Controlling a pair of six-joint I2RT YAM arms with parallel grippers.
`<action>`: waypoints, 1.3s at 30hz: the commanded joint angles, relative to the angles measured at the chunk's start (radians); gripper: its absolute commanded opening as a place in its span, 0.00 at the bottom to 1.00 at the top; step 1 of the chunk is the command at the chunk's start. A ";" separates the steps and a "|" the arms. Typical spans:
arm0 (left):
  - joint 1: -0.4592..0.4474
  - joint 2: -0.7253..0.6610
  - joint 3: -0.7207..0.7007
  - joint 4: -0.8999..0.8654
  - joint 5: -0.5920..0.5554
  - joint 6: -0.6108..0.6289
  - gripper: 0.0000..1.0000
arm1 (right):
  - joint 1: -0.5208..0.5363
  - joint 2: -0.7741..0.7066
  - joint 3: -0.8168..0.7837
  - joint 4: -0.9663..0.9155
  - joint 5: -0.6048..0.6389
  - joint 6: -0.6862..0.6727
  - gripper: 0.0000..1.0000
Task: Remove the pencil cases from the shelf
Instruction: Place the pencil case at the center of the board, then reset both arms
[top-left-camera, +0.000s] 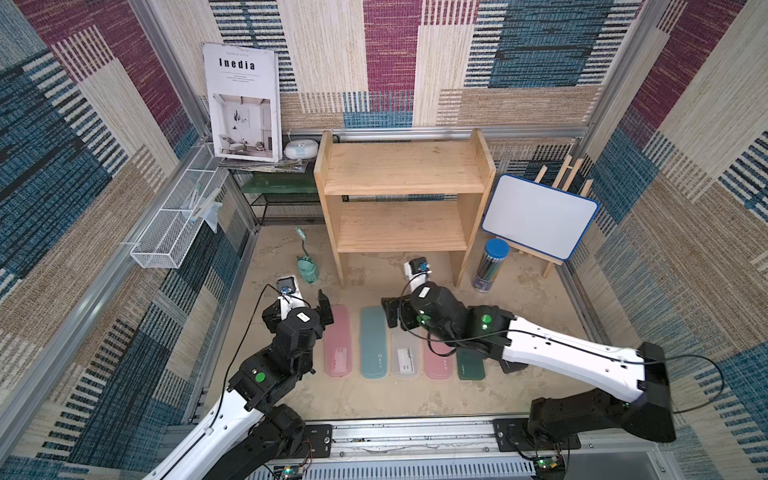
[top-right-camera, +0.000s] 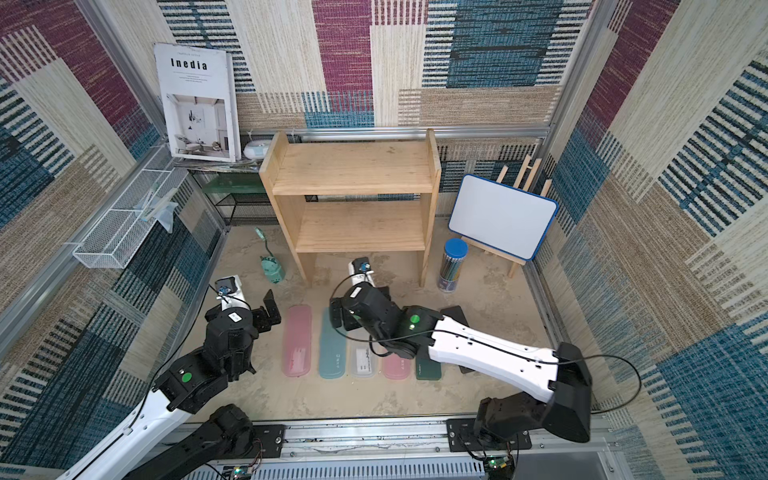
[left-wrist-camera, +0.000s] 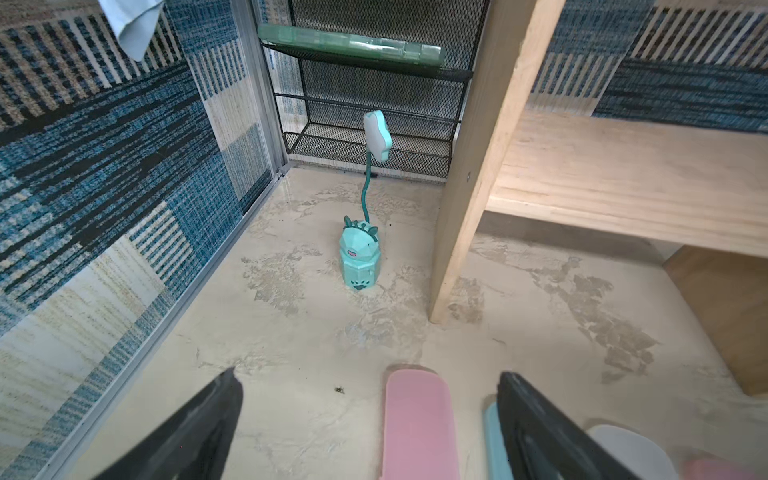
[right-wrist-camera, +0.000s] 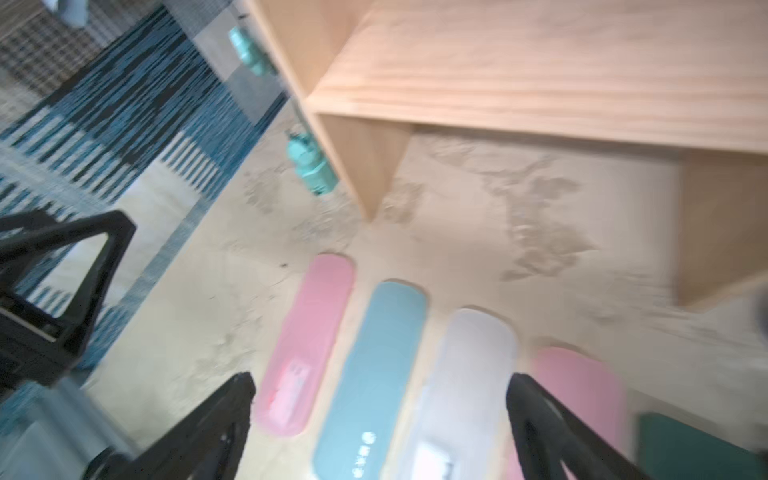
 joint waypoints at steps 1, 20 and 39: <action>0.088 0.032 -0.055 0.177 0.043 0.127 1.00 | -0.091 -0.171 -0.094 -0.048 0.238 -0.053 0.99; 0.529 0.718 -0.262 1.050 0.413 0.292 0.99 | -0.823 -0.343 -0.324 0.281 -0.040 -0.334 0.99; 0.555 0.847 -0.267 1.170 0.510 0.301 0.99 | -1.125 0.087 -0.767 1.238 -0.410 -0.561 0.99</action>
